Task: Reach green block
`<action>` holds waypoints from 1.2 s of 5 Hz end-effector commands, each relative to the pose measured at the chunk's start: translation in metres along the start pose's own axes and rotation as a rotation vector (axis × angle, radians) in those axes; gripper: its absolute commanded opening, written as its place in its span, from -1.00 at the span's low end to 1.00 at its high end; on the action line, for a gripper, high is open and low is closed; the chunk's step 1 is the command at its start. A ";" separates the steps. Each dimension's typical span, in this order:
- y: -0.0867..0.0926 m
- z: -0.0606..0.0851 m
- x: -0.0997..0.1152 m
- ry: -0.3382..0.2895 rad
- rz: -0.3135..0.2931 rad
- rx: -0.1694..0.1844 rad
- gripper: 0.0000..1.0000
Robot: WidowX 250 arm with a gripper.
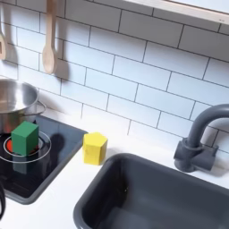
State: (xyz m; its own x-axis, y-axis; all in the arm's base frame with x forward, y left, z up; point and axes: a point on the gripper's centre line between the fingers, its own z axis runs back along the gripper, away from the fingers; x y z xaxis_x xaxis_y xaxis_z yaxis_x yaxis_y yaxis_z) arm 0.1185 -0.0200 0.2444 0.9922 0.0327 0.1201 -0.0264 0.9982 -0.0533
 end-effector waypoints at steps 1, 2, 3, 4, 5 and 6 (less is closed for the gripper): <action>0.000 0.000 0.000 0.001 0.000 0.002 1.00; -0.004 -0.002 0.027 -0.032 -0.003 0.018 1.00; -0.013 -0.009 0.049 -0.021 0.000 0.026 1.00; -0.012 -0.011 0.067 -0.029 -0.028 0.042 1.00; -0.003 -0.015 0.080 -0.028 -0.058 0.056 1.00; 0.008 -0.016 0.094 -0.031 -0.063 0.054 1.00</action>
State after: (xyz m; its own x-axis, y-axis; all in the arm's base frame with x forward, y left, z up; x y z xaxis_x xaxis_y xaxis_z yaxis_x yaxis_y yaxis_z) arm 0.2146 -0.0086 0.2399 0.9870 -0.0317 0.1577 0.0297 0.9994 0.0148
